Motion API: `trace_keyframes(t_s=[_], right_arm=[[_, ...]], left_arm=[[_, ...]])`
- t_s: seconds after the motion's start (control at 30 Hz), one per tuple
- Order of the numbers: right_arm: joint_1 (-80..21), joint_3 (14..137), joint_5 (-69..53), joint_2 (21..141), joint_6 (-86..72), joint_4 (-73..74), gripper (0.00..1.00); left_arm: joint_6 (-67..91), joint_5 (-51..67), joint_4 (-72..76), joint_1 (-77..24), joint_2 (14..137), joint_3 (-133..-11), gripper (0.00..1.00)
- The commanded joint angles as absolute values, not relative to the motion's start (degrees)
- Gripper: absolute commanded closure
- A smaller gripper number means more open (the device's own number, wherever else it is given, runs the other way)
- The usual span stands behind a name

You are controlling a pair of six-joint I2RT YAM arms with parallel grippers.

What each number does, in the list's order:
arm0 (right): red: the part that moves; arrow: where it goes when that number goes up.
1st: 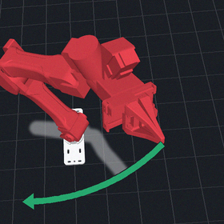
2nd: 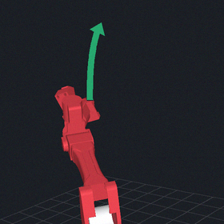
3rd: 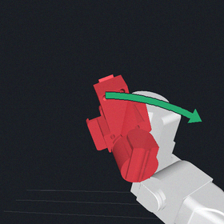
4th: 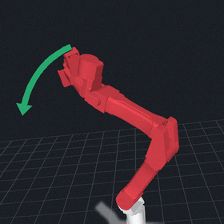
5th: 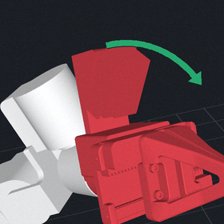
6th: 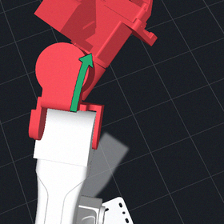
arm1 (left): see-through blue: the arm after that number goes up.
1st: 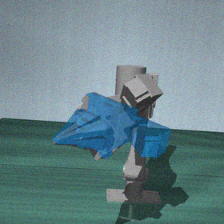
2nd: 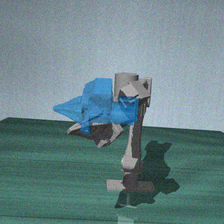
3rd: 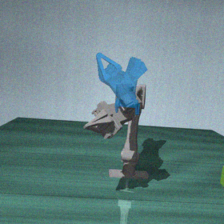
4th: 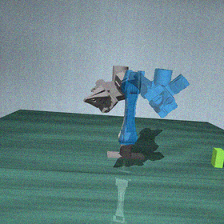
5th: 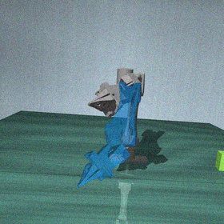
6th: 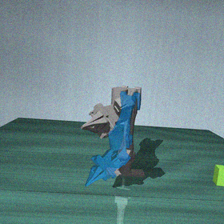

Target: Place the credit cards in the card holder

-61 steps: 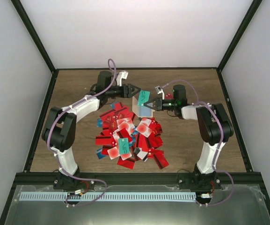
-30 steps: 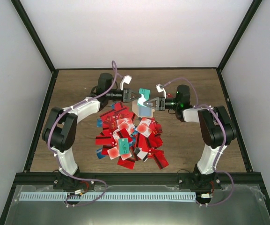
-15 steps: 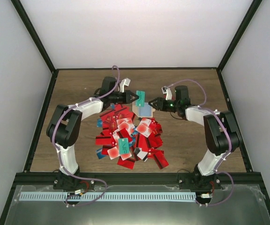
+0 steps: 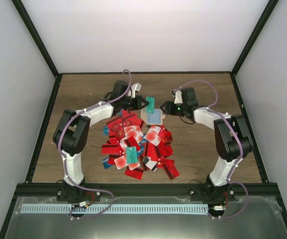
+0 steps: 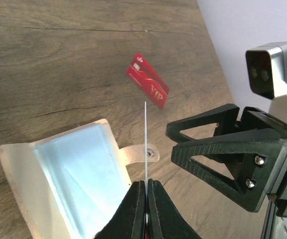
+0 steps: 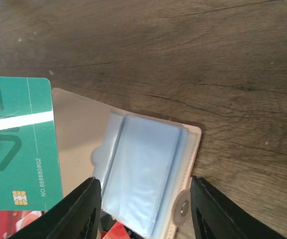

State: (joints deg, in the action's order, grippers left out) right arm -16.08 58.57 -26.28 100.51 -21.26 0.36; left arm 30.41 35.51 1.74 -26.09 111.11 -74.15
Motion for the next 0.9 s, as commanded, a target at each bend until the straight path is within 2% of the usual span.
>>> trace_keyframes(t_s=[0.0, 0.13, 0.33, 0.87], right_arm=[[-17.1, 61.87, -20.34, 102.97, -19.24, 3.89, 0.5], [-17.25, 62.47, -20.06, 104.44, -18.99, 3.76, 0.56], [-17.5, 62.15, -19.85, 105.49, -18.94, 2.91, 0.74], [-17.5, 60.06, -18.95, 105.42, -18.54, 2.41, 0.99]], left_arm=[[31.0, 33.26, -0.96, -26.4, 113.43, -75.8, 0.96], [32.01, 32.7, -1.12, -26.46, 114.28, -75.92, 0.96], [32.54, 31.58, -4.66, -26.63, 116.86, -78.16, 0.96], [31.85, 25.09, -13.79, -26.63, 118.72, -81.48, 0.96]])
